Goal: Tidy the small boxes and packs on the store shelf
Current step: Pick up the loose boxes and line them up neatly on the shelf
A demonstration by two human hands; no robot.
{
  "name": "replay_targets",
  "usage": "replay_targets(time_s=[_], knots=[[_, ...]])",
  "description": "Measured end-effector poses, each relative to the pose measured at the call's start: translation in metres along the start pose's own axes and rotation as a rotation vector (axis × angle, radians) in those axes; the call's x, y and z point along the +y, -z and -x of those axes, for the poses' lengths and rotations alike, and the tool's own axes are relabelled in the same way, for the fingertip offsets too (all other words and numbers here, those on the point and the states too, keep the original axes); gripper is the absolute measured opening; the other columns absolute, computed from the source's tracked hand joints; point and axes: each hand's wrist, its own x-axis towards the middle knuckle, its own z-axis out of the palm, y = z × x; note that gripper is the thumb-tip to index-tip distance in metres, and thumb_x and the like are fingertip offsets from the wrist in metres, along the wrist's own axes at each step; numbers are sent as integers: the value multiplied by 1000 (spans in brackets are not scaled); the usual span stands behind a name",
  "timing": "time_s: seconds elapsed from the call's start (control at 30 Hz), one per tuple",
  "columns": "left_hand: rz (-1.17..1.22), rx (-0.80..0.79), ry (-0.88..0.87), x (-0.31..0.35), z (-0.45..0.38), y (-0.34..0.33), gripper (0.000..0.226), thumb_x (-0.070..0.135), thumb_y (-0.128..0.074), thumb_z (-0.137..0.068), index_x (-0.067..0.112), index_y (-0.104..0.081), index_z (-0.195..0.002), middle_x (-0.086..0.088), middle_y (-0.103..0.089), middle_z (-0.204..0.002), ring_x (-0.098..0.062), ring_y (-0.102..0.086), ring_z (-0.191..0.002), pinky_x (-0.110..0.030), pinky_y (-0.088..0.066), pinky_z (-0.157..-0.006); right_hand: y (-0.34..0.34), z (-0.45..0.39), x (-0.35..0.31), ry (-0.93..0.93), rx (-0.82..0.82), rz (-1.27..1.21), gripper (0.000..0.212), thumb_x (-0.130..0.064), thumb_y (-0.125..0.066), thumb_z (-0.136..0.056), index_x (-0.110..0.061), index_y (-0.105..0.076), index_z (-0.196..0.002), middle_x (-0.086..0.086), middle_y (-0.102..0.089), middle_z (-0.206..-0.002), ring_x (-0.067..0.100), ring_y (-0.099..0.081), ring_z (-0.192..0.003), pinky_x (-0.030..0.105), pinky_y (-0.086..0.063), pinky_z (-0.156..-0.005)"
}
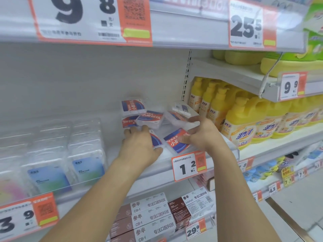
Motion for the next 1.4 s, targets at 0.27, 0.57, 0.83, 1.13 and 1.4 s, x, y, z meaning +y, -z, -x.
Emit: replay_targets(time_s=[0.27,0.57,0.83,1.13,1.4], knots=[[332,-147,-39,6,2,14,67,43,-81,-71,20,-53,-128,-3,-53,-131,-20,-55,-112,-29,-46,-91,4,9,6,74,385,-243,41,-25,-81,-76,-20,-65,-113,3,-68,-104,22,-66,-98,48,-56,-87],[65,-46,-38,11,3,3,92,75,-63,-67,22,-41,-138,-6,-45,-139,-28,-44,-125,-39,-41,-101,10,13,11,-15,206,-16,53,-36,-76,-83,-17,-59,-129,5,-66,-122,18,-62,-97,25,-46,-63],[115,-114,56,10,-14,10,82,66,-69,-69,17,-46,-131,-10,-48,-134,-28,-53,-118,-36,-46,-94,12,17,10,33,-17,113,66,-24,-81,-79,-25,-49,-137,3,-64,-128,15,-63,-89,23,-50,-57],[173,-206,-157,12,-15,17,27,40,-48,-96,20,-56,-80,-8,-54,-103,-21,-56,-84,-32,-46,-75,-3,6,15,98,83,152,41,-35,-72,-86,-21,-64,-124,1,-67,-123,15,-60,-96,28,-48,-75],[351,-327,-291,8,-13,16,65,35,-79,-76,30,-45,-131,7,-52,-136,-13,-54,-118,-35,-49,-99,12,13,5,48,-107,295,44,-35,-70,-89,-24,-59,-130,-2,-62,-126,12,-58,-88,17,-40,-53]])
